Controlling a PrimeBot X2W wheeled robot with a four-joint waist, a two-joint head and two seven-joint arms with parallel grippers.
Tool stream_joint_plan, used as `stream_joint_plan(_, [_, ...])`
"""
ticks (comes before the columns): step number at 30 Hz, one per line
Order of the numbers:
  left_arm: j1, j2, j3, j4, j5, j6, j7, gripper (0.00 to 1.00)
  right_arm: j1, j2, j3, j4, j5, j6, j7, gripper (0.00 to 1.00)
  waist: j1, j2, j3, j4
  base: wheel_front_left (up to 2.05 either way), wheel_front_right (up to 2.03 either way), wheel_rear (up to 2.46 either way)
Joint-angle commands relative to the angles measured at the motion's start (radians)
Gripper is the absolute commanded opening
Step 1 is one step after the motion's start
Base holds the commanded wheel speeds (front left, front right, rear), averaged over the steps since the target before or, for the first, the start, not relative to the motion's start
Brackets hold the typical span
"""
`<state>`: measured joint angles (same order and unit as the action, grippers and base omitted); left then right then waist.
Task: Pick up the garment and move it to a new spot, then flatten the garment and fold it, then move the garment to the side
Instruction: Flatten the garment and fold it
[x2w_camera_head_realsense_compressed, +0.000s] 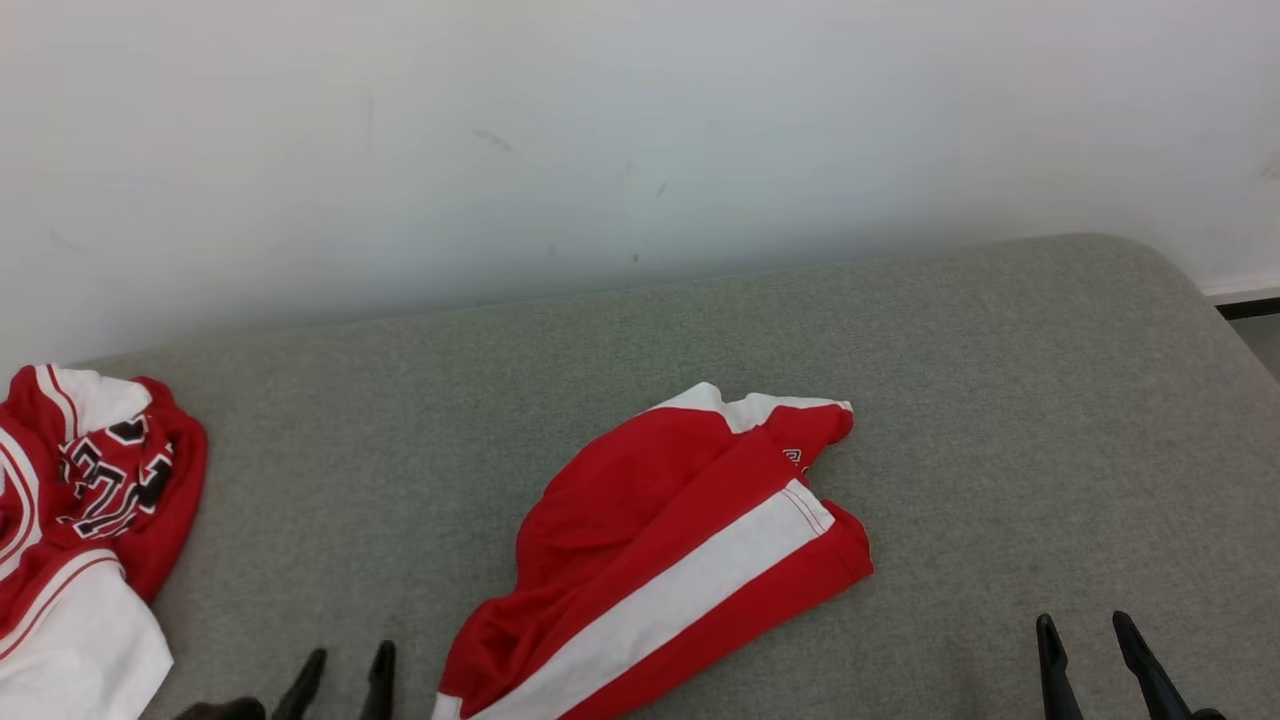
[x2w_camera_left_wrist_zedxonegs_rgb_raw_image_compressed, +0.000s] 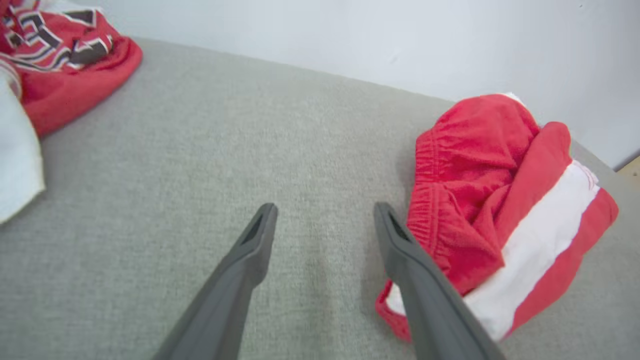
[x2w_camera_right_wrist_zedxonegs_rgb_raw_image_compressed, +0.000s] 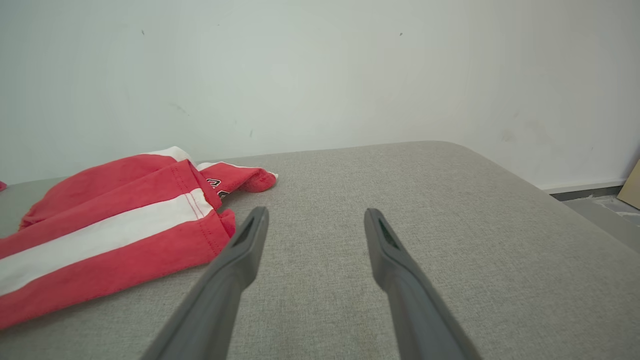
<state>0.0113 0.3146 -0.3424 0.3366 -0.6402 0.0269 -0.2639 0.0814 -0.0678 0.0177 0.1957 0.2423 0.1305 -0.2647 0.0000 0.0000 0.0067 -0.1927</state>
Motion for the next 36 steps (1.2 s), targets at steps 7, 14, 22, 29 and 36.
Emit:
stream_joint_plan(7, [0.011,-0.012,0.031,-0.219,0.187,0.026,-0.001,1.00,-0.009,-0.012,0.001,-0.008,-0.003,0.000,0.001,1.00,0.0000,0.0000,0.003,-0.012,0.00,0.00,0.00])
stream_joint_plan(14, [-0.107,-0.072,-0.096,-0.203,0.266,-0.022,0.023,1.00,-0.040,-0.016,0.031,-0.011,0.003,0.000,0.001,1.00,0.0000,0.0000,0.013,-0.069,0.00,0.00,0.00])
stream_joint_plan(22, [-0.290,-0.138,-0.223,-0.055,0.334,-0.088,0.095,1.00,-0.065,-0.013,0.049,-0.012,0.012,0.000,0.001,1.00,0.0000,0.0000,0.057,-0.150,0.00,0.00,0.00])
stream_joint_plan(29, [-0.481,-0.181,-0.265,0.110,0.389,-0.085,0.183,1.00,-0.096,0.001,0.055,-0.010,0.026,0.000,0.001,1.00,0.0000,0.0000,0.124,-0.202,0.00,0.00,0.00])
stream_joint_plan(36, [-0.586,-0.190,-0.281,0.269,0.417,-0.078,0.226,1.00,-0.114,0.012,0.059,-0.003,0.032,0.000,0.001,1.00,0.0000,0.0000,0.155,-0.235,0.00,0.00,0.00])
